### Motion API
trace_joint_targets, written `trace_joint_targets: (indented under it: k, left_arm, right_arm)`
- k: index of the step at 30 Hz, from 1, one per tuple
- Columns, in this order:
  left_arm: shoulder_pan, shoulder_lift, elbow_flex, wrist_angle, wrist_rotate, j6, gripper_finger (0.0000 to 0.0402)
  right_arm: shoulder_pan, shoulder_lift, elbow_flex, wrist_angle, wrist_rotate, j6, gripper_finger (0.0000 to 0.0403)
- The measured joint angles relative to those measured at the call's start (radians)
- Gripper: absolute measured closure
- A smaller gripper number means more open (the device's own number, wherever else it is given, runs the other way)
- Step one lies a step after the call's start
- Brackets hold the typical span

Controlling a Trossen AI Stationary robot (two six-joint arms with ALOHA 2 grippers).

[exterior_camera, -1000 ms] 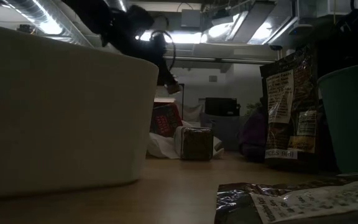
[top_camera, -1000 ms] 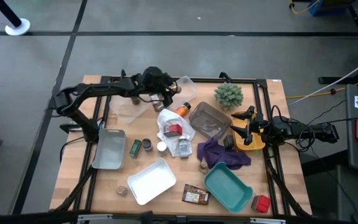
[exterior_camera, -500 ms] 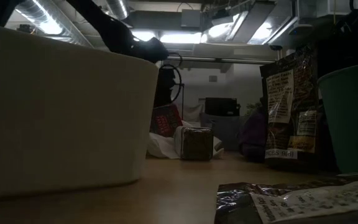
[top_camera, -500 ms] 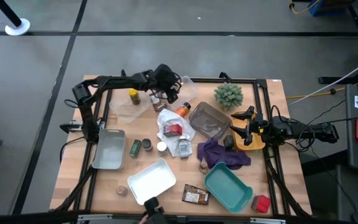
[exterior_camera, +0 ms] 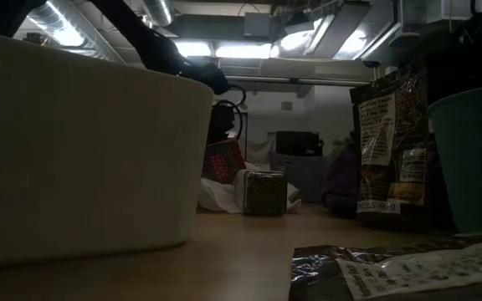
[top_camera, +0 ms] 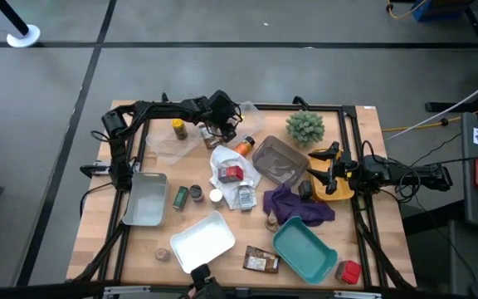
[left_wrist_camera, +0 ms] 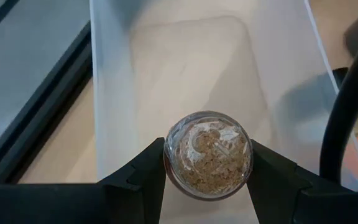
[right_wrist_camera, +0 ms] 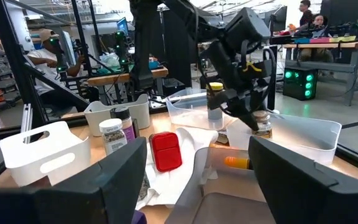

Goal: Sort spices by type
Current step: Put the top brown spice bottle into the right transparent bin

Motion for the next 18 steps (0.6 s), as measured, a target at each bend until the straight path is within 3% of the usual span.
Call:
trace_joint_targets:
  k: [13,18]
  left_arm:
    - [-0.003,0.024,-0.001,-0.002,0.001,-0.016,0.0232]
    - [-0.003,0.023,-0.001,0.003,0.0,-0.071,0.0208]
  right_arm:
    - [0.0,0.0,0.0,-0.002,-0.011,0.0,0.012]
    - [0.0,0.0,-0.001,-0.002,-0.011,0.0,0.012]
